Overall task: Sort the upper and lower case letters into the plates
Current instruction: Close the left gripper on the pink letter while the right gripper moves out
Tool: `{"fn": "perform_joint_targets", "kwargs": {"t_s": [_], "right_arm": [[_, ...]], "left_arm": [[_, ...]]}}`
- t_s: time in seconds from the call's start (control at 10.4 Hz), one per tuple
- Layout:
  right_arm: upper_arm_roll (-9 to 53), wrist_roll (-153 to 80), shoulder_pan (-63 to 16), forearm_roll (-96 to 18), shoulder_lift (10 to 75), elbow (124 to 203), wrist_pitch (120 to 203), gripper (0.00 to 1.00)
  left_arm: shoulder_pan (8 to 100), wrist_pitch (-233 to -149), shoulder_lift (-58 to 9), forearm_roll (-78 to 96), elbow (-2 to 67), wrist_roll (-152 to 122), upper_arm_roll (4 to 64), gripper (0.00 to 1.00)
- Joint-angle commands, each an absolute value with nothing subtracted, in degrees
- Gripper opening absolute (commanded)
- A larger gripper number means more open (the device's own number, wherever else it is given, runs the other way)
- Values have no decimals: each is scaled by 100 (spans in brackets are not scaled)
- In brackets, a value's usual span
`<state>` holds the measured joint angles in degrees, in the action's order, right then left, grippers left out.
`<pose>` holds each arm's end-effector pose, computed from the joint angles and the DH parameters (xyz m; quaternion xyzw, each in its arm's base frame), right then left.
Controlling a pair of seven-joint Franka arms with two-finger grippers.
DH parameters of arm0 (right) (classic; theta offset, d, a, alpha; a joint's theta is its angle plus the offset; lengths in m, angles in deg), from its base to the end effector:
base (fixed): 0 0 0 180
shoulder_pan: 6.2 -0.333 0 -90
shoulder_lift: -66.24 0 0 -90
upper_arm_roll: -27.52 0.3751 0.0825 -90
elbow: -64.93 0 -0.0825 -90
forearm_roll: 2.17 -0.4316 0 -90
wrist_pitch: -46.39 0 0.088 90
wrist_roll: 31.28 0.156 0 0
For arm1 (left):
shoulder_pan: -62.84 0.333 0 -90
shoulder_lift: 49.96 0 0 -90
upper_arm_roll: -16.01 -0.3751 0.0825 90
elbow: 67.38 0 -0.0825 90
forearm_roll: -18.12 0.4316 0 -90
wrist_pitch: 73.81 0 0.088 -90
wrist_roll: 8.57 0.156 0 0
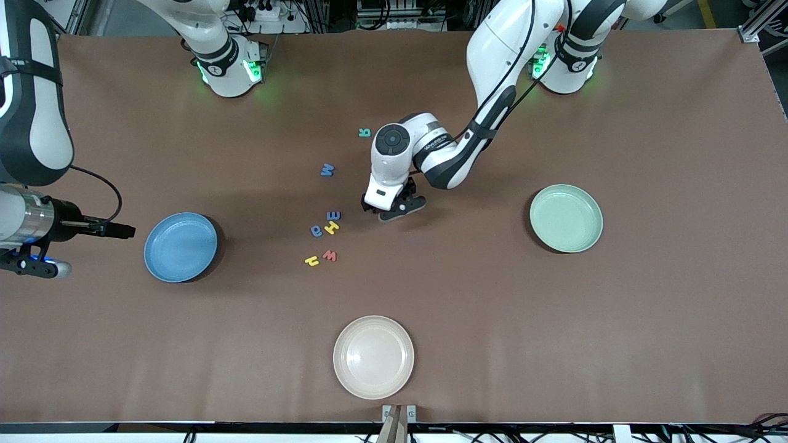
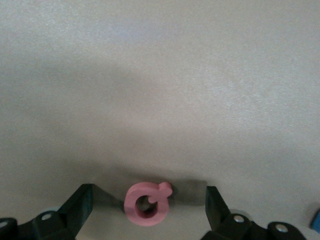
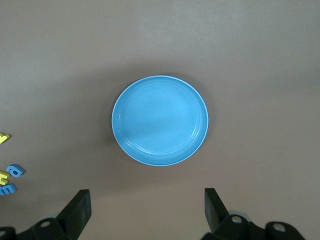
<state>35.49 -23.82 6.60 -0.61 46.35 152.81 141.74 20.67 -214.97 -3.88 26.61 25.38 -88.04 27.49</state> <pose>0.6897 -0.0728 0.4351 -0.9887 0.1053 0.1067 0.0081 0.4729 -0.6086 0.1204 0.9792 0.1995 -0.0092 0.0366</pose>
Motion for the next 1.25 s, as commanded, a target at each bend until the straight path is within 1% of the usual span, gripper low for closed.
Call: {"fn": "perform_joint_targets", "kwargs": {"t_s": [0.0, 0.19, 0.29, 0.48, 0.58, 0.68, 0.77, 0.97, 1.06, 1.16], "right_arm": [[3605, -2284, 689, -50, 4629, 15273, 14166, 100], [3605, -2284, 689, -50, 4629, 15273, 14166, 100], [3605, -2284, 689, -50, 4629, 15273, 14166, 100], [3605, -2284, 689, -50, 4629, 15273, 14166, 100], [3605, -2284, 689, -50, 4629, 15273, 14166, 100], [3605, -2284, 689, -50, 4629, 15273, 14166, 100], [3605, -2284, 689, -50, 4629, 15273, 14166, 100], [3605, -2284, 689, -50, 4629, 15273, 14166, 100], [3605, -2284, 689, -50, 4629, 15273, 14166, 100], [3605, -2276, 681, -50, 4629, 15273, 14166, 100]], "left_arm": [[2074, -21576, -592, 2753, 2859, -9004, 2744, 100], [2057, -21576, -557, 2753, 2859, -9022, 2744, 83], [2048, -21576, -548, 2753, 2850, -9022, 2744, 83], [2022, -21576, -531, 2718, 2833, -9031, 2744, 77], [2013, -21576, -531, 2709, 2815, -9031, 2744, 70], [2004, -21576, -531, 2709, 2789, -9135, 2744, 68], [2004, -21576, -522, 2718, 2719, -9206, 2744, 62], [1995, -21576, -487, 2718, 2657, -9206, 2744, 54], [2004, -21567, -487, 2718, 2648, -9206, 2744, 48], [2004, -21567, -487, 2718, 2648, -9198, 2744, 38]]}}
